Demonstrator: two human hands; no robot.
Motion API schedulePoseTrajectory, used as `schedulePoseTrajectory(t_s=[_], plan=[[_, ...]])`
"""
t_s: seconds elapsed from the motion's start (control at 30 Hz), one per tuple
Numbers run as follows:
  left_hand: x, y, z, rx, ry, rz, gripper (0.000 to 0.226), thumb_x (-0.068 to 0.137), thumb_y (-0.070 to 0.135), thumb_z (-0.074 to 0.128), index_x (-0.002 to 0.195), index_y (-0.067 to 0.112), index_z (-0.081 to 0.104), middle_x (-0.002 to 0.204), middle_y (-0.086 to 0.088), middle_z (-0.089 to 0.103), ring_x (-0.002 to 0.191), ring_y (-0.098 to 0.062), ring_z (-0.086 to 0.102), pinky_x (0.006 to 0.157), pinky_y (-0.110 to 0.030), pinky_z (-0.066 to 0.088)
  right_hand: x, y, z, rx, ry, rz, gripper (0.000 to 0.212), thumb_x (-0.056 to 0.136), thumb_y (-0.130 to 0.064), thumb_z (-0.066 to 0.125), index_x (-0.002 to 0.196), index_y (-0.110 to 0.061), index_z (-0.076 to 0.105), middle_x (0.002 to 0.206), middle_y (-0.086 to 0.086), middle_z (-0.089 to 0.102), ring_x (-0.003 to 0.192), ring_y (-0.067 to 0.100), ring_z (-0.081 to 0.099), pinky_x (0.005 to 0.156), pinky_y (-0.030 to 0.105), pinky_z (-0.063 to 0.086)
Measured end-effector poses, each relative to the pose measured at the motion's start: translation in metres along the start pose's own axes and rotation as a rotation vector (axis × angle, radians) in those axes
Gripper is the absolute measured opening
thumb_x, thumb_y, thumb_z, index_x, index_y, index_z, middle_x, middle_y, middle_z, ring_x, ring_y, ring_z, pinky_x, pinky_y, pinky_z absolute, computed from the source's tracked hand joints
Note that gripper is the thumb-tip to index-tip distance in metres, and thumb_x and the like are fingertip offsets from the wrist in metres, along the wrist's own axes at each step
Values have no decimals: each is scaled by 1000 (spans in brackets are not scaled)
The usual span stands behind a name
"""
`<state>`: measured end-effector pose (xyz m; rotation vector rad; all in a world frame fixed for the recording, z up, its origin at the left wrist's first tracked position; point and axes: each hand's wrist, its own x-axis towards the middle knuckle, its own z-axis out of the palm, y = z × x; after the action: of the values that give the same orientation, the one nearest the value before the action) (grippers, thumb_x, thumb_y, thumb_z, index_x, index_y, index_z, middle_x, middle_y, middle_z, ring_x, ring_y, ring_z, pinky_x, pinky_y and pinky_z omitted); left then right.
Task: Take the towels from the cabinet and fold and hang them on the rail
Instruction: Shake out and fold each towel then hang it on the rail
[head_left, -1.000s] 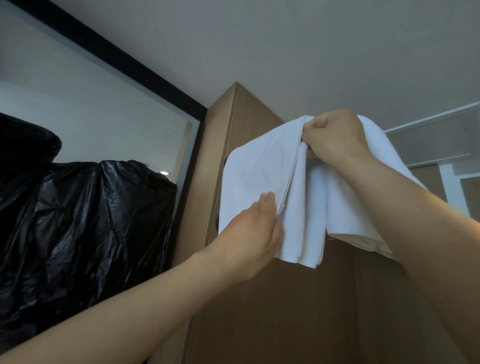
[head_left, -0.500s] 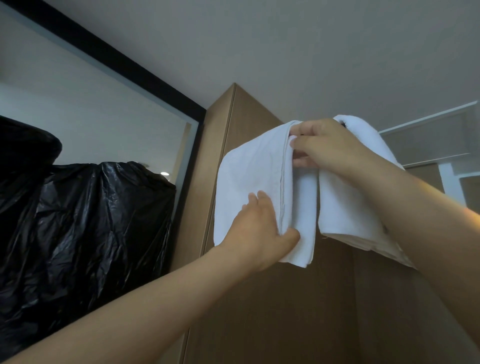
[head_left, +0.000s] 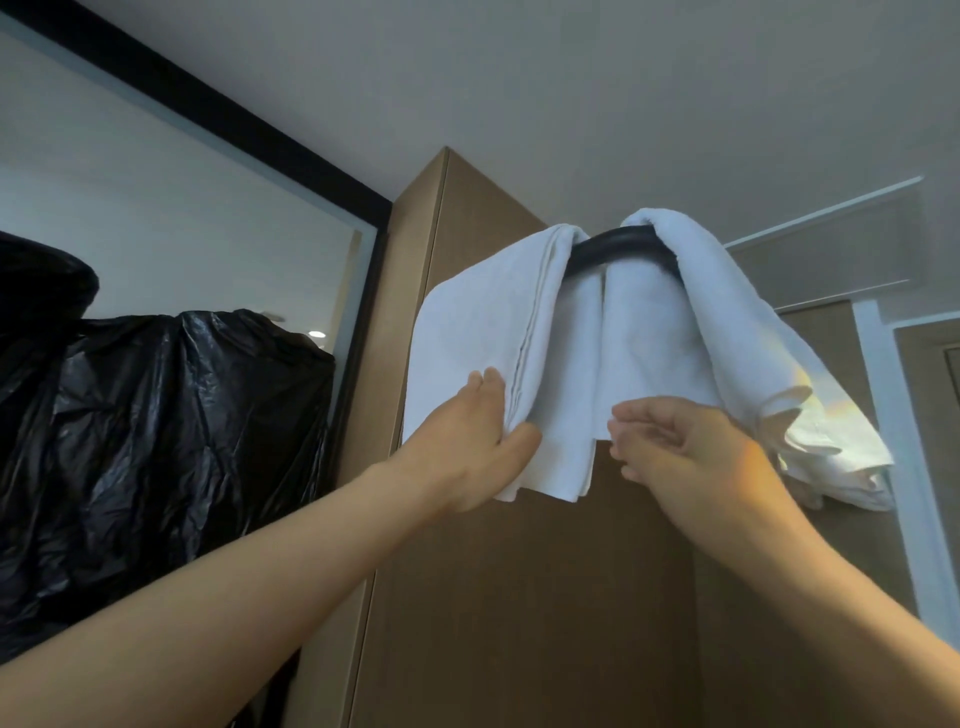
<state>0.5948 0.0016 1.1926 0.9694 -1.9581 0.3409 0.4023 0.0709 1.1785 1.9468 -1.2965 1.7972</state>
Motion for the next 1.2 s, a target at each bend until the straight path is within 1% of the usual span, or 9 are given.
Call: schedulePoseTrajectory(t_s=[0.13, 0.27, 0.37, 0.67, 0.73, 0.87, 0.97, 1.1, 1.2], plan=[[-6, 2, -4, -8, 37, 17, 63, 87, 47, 28, 133, 5, 37, 123, -13, 53, 110, -29, 54, 93, -42, 47, -1, 10, 15, -236, -4, -1, 29, 92, -38, 56, 78, -17, 69, 74, -2, 69, 70, 7, 62, 59, 19, 43], [-7, -2, -2, -7, 57, -5, 38, 90, 44, 33, 112, 15, 43, 102, -3, 47, 90, -20, 49, 81, -36, 44, 4, 20, 38, -234, -99, 81, 53, 95, -53, 48, 106, -5, 67, 107, 8, 69, 100, 26, 63, 83, 35, 47], [-8, 1, 0, -27, 52, -11, 32, 85, 47, 31, 100, 19, 35, 100, 0, 48, 86, -18, 48, 82, -39, 45, 7, 22, 50, 39, -124, 34, 47, 96, -37, 54, 91, 9, 64, 91, 22, 69, 86, 38, 63, 78, 43, 50], [-7, 6, 2, -88, -38, -30, 60, 98, 42, 28, 147, 8, 23, 157, -11, 24, 138, -26, 33, 103, -28, 24, -8, 24, 40, -55, -6, -179, 45, 93, -31, 60, 63, -3, 40, 55, 0, 39, 60, 31, 49, 56, 34, 32], [-4, 14, 3, -156, 10, -23, 35, 95, 39, 31, 109, 10, 44, 117, -9, 52, 100, -24, 53, 84, -32, 39, -11, 24, 41, -77, 6, -229, 44, 93, -30, 60, 62, -7, 39, 54, -1, 36, 56, 27, 42, 55, 37, 32], [-2, 28, 2, -262, 54, -41, 27, 97, 27, 36, 73, 17, 28, 72, 1, 31, 59, -14, 30, 55, -27, 27, -15, 23, 50, -49, 39, -259, 45, 92, -30, 62, 60, -12, 36, 51, 0, 38, 52, 20, 38, 55, 38, 35], [-5, 27, 1, -181, 12, -12, 31, 101, 19, 32, 71, 13, 31, 79, -7, 34, 72, -24, 34, 60, -31, 32, -17, 26, 58, 88, 88, -213, 29, 92, -30, 65, 69, -24, 48, 56, -1, 55, 61, 20, 58, 62, 35, 48], [-15, 4, -2, -319, -65, 43, 32, 101, 50, 32, 113, 30, 54, 127, 9, 51, 115, -12, 45, 103, -12, 31, -22, 30, 61, 220, 70, -201, 27, 93, -26, 64, 108, -35, 43, 69, -1, 68, 71, 12, 68, 62, 16, 46], [-23, -13, 0, -422, -39, 72, 58, 92, 67, 30, 143, 41, 36, 158, 11, 24, 145, -5, 23, 121, -35, 19, -25, 27, 59, 200, 46, -244, 18, 95, -24, 59, 102, -35, 46, 66, 2, 68, 71, 17, 67, 59, 21, 45]])
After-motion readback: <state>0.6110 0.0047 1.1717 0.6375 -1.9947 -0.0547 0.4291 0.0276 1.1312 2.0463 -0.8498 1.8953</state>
